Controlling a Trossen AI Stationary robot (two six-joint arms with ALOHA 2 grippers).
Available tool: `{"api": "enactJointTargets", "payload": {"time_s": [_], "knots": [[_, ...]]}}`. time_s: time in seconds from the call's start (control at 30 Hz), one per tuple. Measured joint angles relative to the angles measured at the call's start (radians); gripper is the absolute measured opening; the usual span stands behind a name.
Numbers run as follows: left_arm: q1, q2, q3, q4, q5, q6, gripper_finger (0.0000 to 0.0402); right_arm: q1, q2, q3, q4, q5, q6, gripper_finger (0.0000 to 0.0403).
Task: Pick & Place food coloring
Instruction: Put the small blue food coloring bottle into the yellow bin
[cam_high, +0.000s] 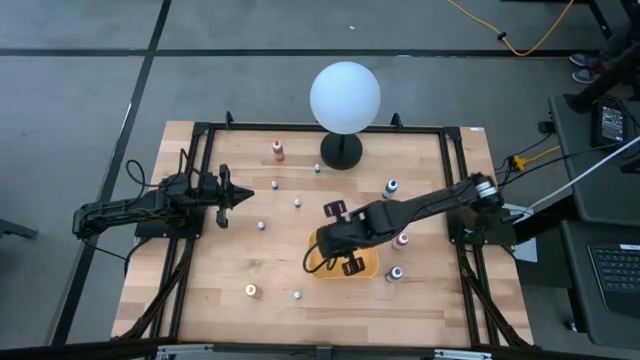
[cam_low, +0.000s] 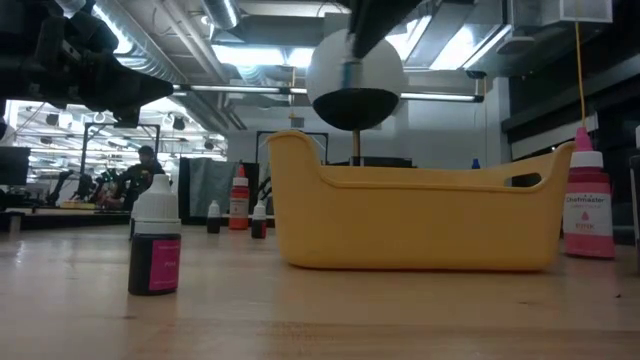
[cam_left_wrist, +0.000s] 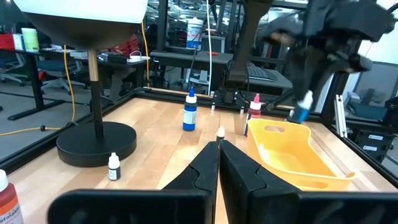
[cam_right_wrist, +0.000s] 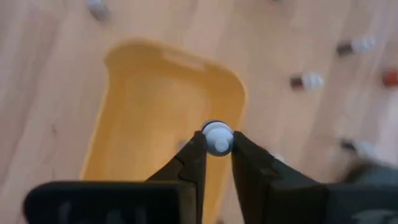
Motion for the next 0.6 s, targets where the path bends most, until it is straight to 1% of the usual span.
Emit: {"api": "enactJointTargets", "payload": {"time_s": [0.07,0.13,0.23,0.4,0.6], "knots": [[0.000,0.000,0.000,0.000,0.000,0.000,0.0009,-0.026,-0.040,-0.138,0.142,-0.040,-0.020,0.0064],[0.000,0.000,0.000,0.000,0.000,0.000,0.0009,-0.055,-0.065,-0.247,0.222,-0.068,-0.013,0.0064],[0.000,0.000,0.000,0.000,0.000,0.000,0.0011,-0.086,-0.076,-0.354,0.306,-0.095,0.030,0.0064],[0.000,0.000,0.000,0.000,0.000,0.000,0.0013,-0.091,-0.074,-0.451,0.390,-0.119,0.078,0.0064],[0.000,0.000,0.000,-0.001,0.000,0.000,0.0010,-0.083,-0.074,-0.470,0.410,-0.121,0.134,0.0065]]}}
